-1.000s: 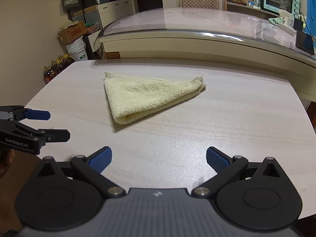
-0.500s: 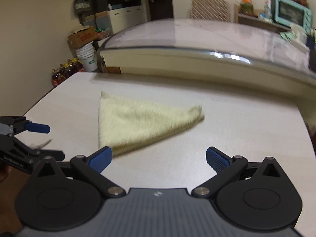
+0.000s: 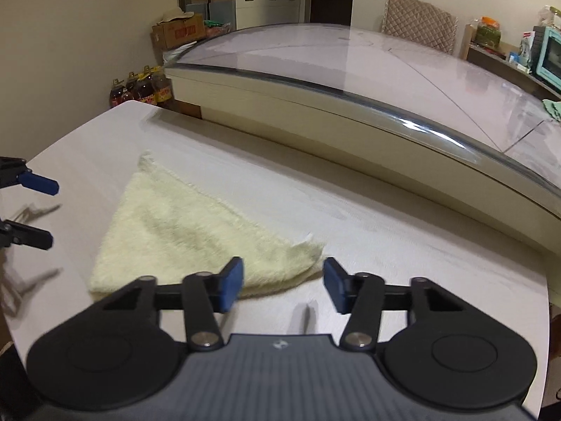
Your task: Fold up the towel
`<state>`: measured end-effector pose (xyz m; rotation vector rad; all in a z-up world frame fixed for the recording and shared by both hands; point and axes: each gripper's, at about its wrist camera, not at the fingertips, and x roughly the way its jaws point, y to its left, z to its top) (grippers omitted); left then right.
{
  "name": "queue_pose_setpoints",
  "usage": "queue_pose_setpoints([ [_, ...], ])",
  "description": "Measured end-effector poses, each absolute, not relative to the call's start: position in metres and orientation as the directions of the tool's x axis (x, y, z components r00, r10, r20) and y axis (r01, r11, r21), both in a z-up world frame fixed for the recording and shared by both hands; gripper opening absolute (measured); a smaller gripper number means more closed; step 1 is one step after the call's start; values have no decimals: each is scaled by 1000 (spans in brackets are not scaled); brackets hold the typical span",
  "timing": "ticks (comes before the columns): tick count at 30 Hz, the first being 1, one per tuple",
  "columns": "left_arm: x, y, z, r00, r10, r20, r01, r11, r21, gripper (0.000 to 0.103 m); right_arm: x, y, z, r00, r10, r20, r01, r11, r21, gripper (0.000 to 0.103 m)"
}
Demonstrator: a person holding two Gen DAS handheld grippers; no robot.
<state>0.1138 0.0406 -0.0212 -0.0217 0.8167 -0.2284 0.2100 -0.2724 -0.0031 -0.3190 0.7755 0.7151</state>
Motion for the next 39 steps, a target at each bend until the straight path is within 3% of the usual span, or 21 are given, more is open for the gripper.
queue_pose_setpoints([
  [3, 120, 42, -20, 667, -209, -715, 199, 975, -99, 103, 226, -273, -6, 493, 461, -738, -683, 730, -1, 49],
  [8, 129, 42, -19, 670, -212, -711, 209, 973, -92, 103, 240, -273, -14, 447, 479, -755, -696, 716, 42, 17],
  [10, 129, 43, -20, 670, -210, -712, 209, 974, -90, 103, 236, -272, -12, 453, 492, -744, -700, 712, 45, 13],
  [16, 125, 55, -10, 679, -199, -707, 221, 973, -61, 103, 200, -275, 24, 500, 568, -654, -727, 685, 40, 12],
  [22, 118, 88, 12, 714, -119, -690, 174, 985, 11, 103, 118, -240, 67, 406, 720, -563, -846, 529, 66, 12],
  [28, 102, 125, 28, 738, -28, -674, 97, 993, 65, 103, 51, -165, 54, 212, 784, -583, -945, 316, 81, 12],
  [34, 85, 144, 29, 731, -6, -683, 63, 996, 58, 103, 24, -116, 13, 106, 748, -655, -977, 201, 70, 12],
  [39, 82, 146, 21, 720, -19, -694, 84, 995, 59, 103, 34, -114, 7, 85, 735, -672, -980, 183, 76, 20],
])
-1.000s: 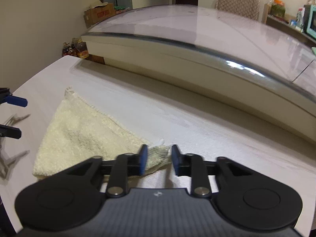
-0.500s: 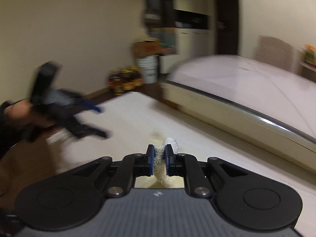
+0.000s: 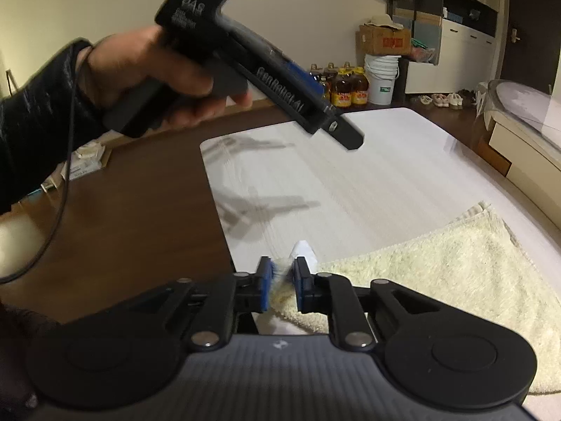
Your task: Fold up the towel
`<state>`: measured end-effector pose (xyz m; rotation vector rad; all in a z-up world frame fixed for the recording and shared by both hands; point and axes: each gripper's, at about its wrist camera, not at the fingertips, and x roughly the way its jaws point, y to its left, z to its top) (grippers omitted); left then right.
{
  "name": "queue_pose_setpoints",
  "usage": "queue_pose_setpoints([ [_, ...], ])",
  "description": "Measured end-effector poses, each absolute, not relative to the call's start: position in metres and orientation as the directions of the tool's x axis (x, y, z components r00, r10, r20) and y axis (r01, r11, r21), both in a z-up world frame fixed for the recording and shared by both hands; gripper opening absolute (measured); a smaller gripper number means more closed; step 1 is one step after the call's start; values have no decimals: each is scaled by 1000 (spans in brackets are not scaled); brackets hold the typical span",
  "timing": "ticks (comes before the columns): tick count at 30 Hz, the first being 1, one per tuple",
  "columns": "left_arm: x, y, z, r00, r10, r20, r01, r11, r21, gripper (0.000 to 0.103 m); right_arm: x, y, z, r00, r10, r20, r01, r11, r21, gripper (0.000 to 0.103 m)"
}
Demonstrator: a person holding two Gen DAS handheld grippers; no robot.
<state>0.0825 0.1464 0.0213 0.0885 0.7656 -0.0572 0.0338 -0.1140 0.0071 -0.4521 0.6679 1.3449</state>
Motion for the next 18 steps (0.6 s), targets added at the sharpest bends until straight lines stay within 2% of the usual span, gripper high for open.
queue_pose_setpoints([
  [2, 85, 149, 18, 718, -26, -696, 85, 995, 51, 103, 43, -119, 16, 115, 746, -656, -974, 215, 73, 33],
  [9, 96, 147, 9, 720, -60, -691, 98, 995, 15, 103, 128, -123, 34, 264, 688, -676, -943, 333, -30, 33],
  [18, 103, 139, -2, 701, -102, -706, 135, 991, -9, 103, 196, -79, -6, 242, 622, -745, -967, 217, -132, 30],
])
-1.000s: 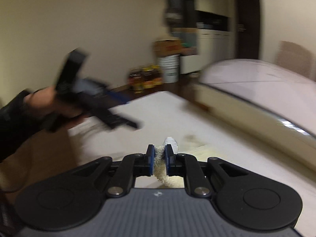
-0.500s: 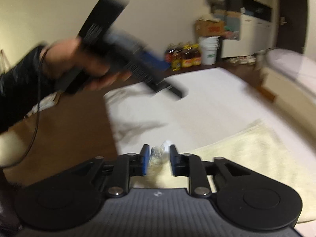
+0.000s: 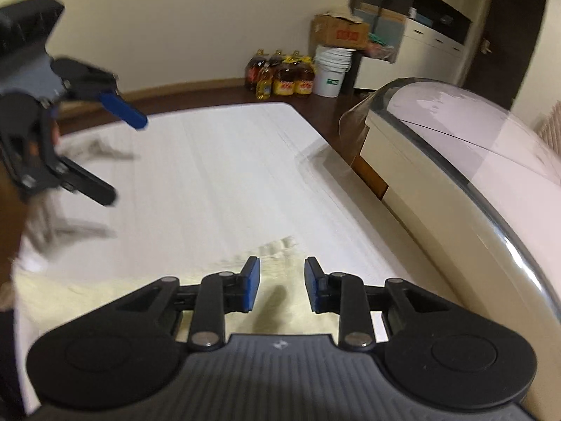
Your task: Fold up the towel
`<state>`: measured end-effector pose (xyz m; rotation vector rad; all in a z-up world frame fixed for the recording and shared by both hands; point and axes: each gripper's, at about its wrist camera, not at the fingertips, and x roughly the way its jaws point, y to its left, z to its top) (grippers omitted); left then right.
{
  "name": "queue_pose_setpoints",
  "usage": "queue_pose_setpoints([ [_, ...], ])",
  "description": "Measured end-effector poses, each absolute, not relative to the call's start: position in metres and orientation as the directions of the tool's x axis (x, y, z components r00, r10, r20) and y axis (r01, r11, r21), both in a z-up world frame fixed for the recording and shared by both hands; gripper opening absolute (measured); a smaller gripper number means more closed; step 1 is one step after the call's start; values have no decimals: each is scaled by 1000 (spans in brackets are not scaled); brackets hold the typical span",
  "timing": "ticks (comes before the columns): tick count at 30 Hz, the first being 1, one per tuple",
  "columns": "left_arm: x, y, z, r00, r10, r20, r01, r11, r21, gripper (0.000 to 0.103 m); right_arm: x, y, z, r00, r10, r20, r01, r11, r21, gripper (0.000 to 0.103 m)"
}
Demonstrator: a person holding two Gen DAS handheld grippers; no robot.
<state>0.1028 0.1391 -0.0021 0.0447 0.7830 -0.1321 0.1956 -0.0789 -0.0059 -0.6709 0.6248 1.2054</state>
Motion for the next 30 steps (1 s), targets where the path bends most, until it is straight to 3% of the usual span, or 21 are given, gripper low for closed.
queue_pose_setpoints([
  [12, 109, 141, -16, 678, -118, -726, 128, 991, -41, 103, 211, -66, -25, 176, 607, -775, -984, 140, -114, 30],
  [13, 109, 140, -16, 678, -116, -726, 129, 991, -38, 103, 212, -66, -24, 173, 607, -776, -984, 138, -111, 27],
  [14, 108, 139, -16, 679, -114, -726, 129, 991, -36, 103, 211, -66, -24, 165, 607, -778, -986, 133, -105, 12],
  [18, 106, 138, -14, 682, -112, -722, 126, 991, -34, 103, 201, -65, -23, 174, 607, -776, -985, 106, -138, 8],
  [30, 87, 135, 3, 689, -147, -710, 202, 979, -7, 103, 121, -163, 49, 324, 708, -627, -945, 208, -253, 8],
])
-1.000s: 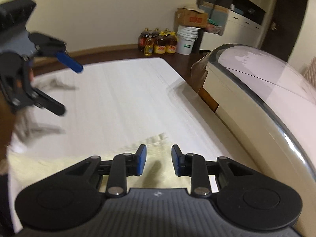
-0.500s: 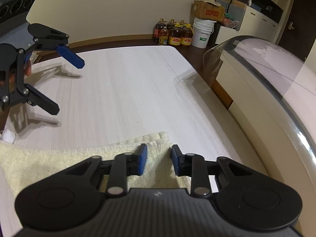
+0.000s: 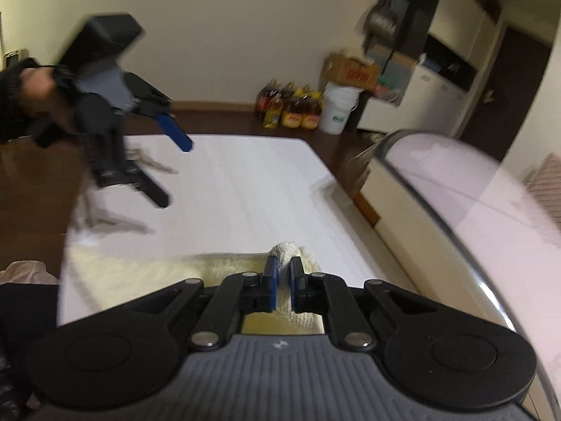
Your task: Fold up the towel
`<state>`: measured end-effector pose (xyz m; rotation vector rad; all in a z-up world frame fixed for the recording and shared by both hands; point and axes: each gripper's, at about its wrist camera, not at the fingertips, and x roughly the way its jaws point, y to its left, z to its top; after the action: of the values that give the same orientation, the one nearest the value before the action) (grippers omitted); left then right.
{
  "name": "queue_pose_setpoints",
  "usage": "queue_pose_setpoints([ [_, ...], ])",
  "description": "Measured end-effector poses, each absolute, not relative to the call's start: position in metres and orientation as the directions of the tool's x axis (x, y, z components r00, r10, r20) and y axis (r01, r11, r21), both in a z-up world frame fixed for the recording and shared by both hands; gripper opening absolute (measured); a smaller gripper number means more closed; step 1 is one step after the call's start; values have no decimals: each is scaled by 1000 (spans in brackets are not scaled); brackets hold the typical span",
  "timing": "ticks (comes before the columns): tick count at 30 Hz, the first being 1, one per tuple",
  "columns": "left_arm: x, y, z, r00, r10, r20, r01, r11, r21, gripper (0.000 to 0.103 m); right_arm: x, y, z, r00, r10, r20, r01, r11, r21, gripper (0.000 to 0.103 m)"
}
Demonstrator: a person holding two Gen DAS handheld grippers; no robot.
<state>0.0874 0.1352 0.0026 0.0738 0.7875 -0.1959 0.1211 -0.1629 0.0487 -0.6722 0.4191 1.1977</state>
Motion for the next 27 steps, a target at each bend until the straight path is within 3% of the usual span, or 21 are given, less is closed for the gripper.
queue_pose_setpoints([
  [8, 45, 108, 10, 662, -306, -684, 456, 889, 44, 103, 50, -251, 61, 442, 685, -579, -895, 382, -232, 8],
  [15, -11, 71, -3, 628, -379, -680, 664, 717, 213, 102, 23, -287, 50, 495, 661, -564, -847, 512, -143, 8],
  [16, -18, 66, -6, 623, -384, -682, 681, 695, 231, 98, 22, -289, 48, 495, 662, -563, -845, 519, -133, 8],
  [19, -36, 53, -20, 607, -391, -692, 729, 621, 289, 58, 21, -292, 45, 498, 662, -560, -836, 538, -107, 8],
  [24, -53, 39, -38, 603, -384, -699, 772, 499, 393, 56, 21, -297, 43, 498, 660, -563, -827, 556, -81, 8],
  [27, -54, 37, -43, 604, -383, -699, 784, 447, 432, 44, 18, -300, 43, 500, 656, -565, -824, 561, -79, 8],
])
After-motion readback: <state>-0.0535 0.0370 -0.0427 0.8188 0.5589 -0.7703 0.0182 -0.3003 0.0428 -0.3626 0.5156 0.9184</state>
